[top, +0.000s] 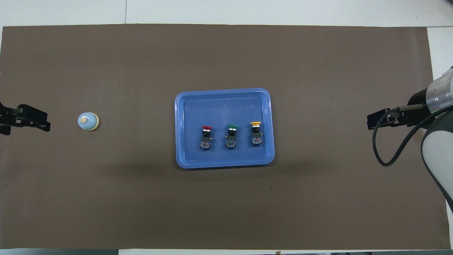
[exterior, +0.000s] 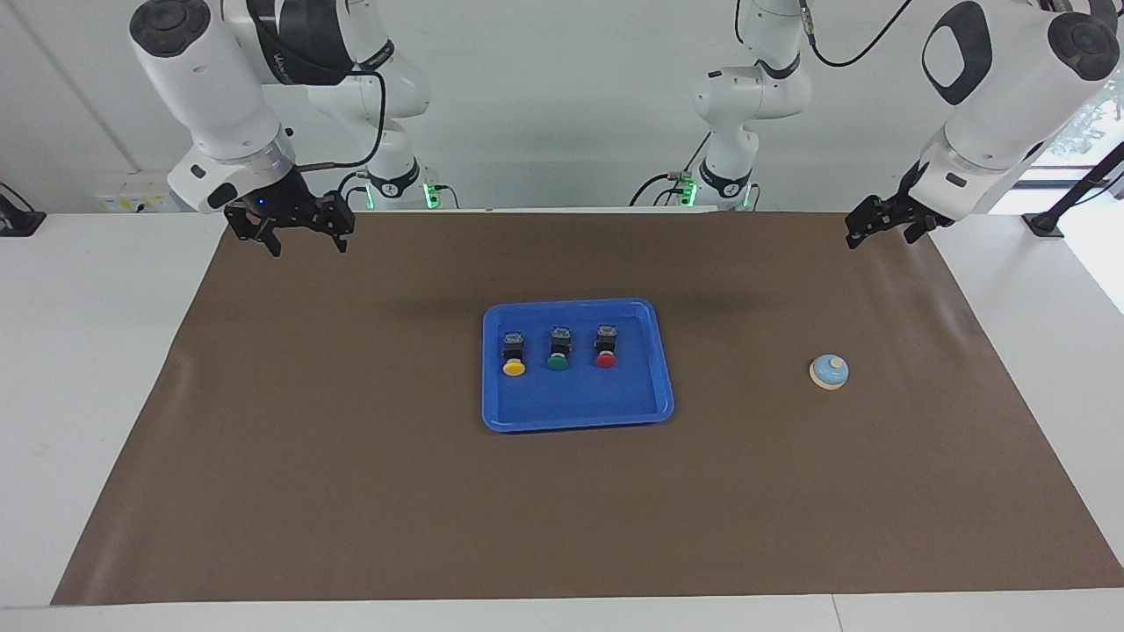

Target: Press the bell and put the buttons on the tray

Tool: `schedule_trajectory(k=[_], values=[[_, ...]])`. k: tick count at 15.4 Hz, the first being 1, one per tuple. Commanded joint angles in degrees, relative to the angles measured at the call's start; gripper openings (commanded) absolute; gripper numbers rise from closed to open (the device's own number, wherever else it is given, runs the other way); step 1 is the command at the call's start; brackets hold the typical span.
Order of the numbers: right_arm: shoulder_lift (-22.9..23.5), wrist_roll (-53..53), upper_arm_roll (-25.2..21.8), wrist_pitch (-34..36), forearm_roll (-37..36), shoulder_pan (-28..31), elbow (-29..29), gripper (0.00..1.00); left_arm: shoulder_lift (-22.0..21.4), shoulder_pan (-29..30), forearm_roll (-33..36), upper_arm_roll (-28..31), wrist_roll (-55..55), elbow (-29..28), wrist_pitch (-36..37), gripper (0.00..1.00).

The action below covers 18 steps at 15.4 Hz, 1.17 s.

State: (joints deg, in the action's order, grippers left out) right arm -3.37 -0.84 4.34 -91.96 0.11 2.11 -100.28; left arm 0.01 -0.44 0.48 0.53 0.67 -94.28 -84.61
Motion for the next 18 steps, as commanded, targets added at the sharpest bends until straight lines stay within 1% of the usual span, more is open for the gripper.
schedule_trajectory(k=[1,15,18], values=[[-0.94,-1.0,0.76,0.73,-0.46,1.23,-0.53,1.0,-1.15,0.0,0.4,0.0,0.39,-1.0,-0.47,1.0],[-0.94,-0.92,0.76,0.73,-0.46,1.23,-0.53,1.0,-1.15,0.09,0.48,0.0,0.21,-1.0,-0.55,1.0],[-0.94,-0.92,0.76,0.73,-0.46,1.23,-0.53,1.0,-1.41,0.35,0.4,0.09,2.84,-1.26,-0.9,1.0]])
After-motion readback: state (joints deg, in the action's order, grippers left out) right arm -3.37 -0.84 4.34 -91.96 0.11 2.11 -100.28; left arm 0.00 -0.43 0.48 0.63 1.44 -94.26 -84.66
